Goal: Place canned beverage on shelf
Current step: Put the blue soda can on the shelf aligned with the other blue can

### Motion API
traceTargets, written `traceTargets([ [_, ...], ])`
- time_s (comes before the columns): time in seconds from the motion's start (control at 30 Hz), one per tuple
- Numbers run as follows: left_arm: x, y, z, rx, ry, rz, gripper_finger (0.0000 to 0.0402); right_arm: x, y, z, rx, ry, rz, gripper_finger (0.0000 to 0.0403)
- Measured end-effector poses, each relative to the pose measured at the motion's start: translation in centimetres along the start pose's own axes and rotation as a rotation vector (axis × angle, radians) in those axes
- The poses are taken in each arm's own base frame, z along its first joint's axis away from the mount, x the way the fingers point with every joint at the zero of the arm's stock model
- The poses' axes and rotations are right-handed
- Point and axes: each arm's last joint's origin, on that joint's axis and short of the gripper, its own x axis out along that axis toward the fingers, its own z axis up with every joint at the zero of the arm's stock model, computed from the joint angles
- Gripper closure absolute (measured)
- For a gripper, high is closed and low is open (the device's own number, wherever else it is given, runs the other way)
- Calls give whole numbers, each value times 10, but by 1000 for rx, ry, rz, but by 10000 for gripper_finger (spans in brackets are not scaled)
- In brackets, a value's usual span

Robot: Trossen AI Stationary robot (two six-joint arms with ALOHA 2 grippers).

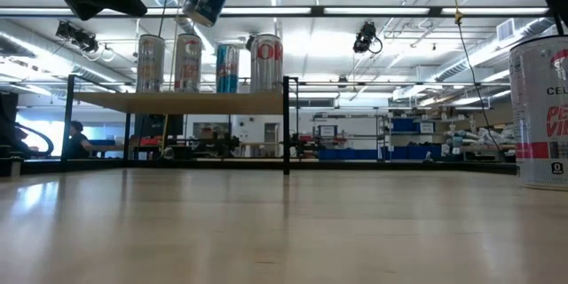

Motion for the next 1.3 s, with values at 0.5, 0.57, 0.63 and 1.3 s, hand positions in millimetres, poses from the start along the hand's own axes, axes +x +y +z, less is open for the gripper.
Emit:
traceTargets([
  [0.5, 8, 10, 9, 1, -13, 52, 244, -5, -51, 11, -28, -64, 7, 151],
  [0.57, 12, 15, 12, 7, -18, 74, 244, -5, -60, 12, -34, -70, 13, 151],
  [0.63, 15, 19, 16, 11, -22, 96, 244, -5, -67, 12, -41, -74, 14, 151],
  [1.3, 35, 71, 44, -20, 6, 277, 244, -12, -111, 14, -139, -89, -36, 151],
])
